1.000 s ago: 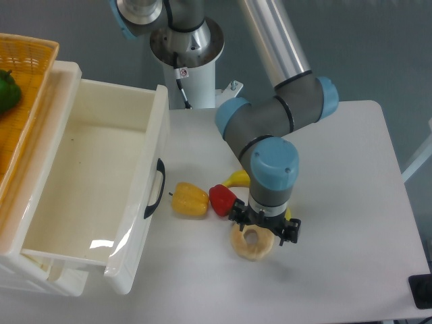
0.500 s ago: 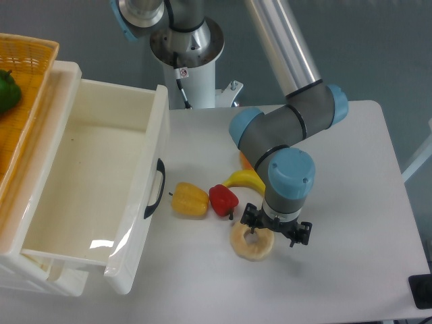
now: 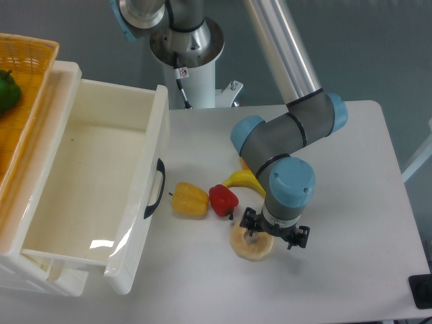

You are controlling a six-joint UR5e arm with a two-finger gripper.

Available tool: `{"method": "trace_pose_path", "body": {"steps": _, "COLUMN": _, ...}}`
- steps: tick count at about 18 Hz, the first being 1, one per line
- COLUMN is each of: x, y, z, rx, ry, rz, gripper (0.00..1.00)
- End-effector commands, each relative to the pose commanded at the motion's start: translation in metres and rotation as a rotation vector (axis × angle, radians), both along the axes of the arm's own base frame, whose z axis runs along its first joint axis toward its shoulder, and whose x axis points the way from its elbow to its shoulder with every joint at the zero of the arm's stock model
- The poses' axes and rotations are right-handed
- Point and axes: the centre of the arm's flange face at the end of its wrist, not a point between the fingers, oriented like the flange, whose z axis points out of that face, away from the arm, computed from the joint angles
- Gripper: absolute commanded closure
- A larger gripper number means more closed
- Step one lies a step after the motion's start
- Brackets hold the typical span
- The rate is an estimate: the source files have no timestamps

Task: Pick up the donuts
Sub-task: 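Lower the open gripper around the donut's rim, then close the gripper on the donut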

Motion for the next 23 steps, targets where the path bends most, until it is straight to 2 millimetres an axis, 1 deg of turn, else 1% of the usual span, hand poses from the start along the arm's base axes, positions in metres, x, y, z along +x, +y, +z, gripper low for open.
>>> {"method": "trace_pose_path", "body": {"steps": 12, "x": 0.001, "y": -0.001, "z": -0.016, "rx": -0.014, "ry": -0.022, "rz": -0.002, "gripper": 0.0}}
{"method": "trace_pose_path", "body": {"steps": 16, "x": 0.003, "y": 0.0, "z": -0.018, "rx": -0.012, "ry": -0.027, "rz": -0.008, "gripper": 0.01}}
{"method": "trace_pose_path", "body": {"steps": 20, "x": 0.005, "y": 0.002, "z": -0.017, "rx": -0.008, "ry": -0.028, "rz": -0.006, "gripper": 0.33}}
{"method": "trace_pose_path", "body": {"steps": 22, "x": 0.005, "y": 0.002, "z": -0.017, "rx": -0.008, "ry": -0.028, "rz": -0.006, "gripper": 0.43}}
{"method": "trace_pose_path", "body": {"steps": 23, "x": 0.005, "y": 0.002, "z": -0.017, "rx": -0.007, "ry": -0.029, "rz": -0.006, "gripper": 0.46}}
